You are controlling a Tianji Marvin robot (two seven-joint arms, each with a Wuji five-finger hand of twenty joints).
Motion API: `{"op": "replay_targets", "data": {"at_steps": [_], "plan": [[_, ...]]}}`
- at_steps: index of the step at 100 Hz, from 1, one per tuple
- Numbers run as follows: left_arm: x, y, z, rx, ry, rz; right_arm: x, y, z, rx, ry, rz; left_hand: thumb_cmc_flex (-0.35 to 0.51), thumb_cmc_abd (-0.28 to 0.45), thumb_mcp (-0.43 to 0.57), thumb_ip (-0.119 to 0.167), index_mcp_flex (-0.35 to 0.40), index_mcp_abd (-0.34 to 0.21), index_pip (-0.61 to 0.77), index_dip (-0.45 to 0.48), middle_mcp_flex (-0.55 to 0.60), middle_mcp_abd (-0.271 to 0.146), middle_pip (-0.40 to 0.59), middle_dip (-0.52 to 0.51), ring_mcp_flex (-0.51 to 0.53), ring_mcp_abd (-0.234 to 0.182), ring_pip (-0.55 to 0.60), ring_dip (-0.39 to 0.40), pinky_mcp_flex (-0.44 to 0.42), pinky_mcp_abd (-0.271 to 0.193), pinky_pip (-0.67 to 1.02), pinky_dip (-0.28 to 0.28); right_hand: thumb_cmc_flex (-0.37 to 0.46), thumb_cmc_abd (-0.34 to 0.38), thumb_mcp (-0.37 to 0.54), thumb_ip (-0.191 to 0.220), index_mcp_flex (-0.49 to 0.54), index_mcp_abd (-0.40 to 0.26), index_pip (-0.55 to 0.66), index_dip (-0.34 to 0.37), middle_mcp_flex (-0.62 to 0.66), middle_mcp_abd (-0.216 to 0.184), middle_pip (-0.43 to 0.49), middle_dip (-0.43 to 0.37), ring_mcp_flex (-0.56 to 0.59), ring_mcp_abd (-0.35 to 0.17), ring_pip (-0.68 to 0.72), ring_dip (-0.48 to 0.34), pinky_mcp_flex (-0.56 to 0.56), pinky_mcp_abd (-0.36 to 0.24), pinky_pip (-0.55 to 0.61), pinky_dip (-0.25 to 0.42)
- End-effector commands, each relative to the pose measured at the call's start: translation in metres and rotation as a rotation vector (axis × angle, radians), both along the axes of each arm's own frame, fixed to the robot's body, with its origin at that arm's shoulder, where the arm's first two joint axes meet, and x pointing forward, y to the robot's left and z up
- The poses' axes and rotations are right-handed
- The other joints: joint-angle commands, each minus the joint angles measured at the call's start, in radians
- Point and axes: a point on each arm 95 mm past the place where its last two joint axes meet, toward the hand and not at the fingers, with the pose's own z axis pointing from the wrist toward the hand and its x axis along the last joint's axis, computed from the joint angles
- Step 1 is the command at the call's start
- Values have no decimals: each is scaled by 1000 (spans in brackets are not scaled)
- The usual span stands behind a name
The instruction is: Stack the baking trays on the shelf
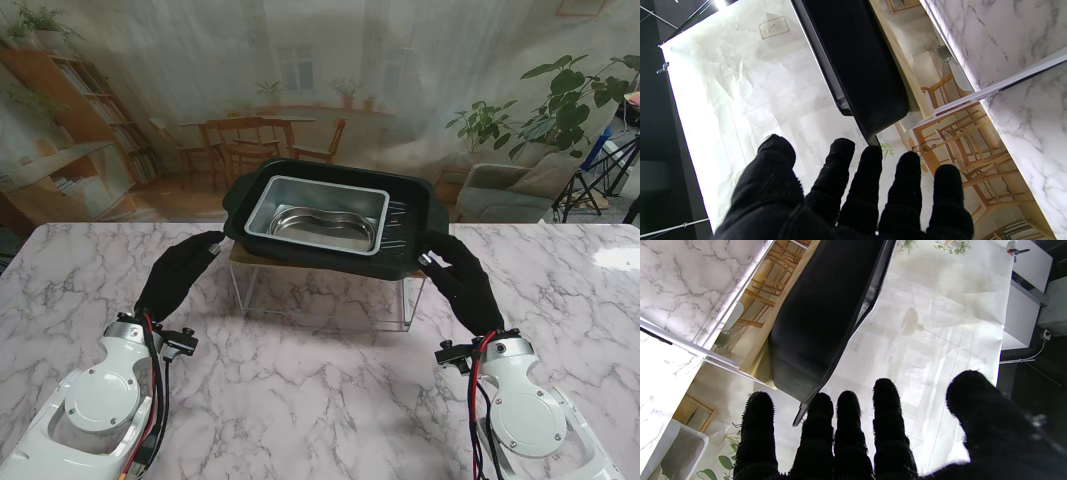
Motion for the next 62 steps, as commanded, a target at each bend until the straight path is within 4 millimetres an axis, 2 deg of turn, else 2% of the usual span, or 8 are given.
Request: {"op": "replay_targets", "data": {"at_steps": [1, 62], "plan": [[-1, -1, -4, 8, 18, -9, -4, 0, -8, -7, 18, -3, 0, 49, -24, -20, 16, -12, 9, -4, -12, -20, 24, -5, 5, -10, 15, 18, -14, -18, 26, -23, -18, -22, 17, 5, 15, -42, -5, -5, 17, -28, -10, 6, 43, 98, -8, 3, 2, -27, 14, -14], [-1, 0, -4, 19, 22, -11, -5, -2, -8, -21, 2, 19, 4, 53, -26, -20, 18, -10, 10, -7, -13, -18, 27, -8, 1, -10, 15, 19, -16, -19, 26, -32, -17, -20, 15, 6, 17, -42, -13, -1, 18, -26, -17, 6, 43, 99, -11, 2, 1, -27, 19, -24]]}}
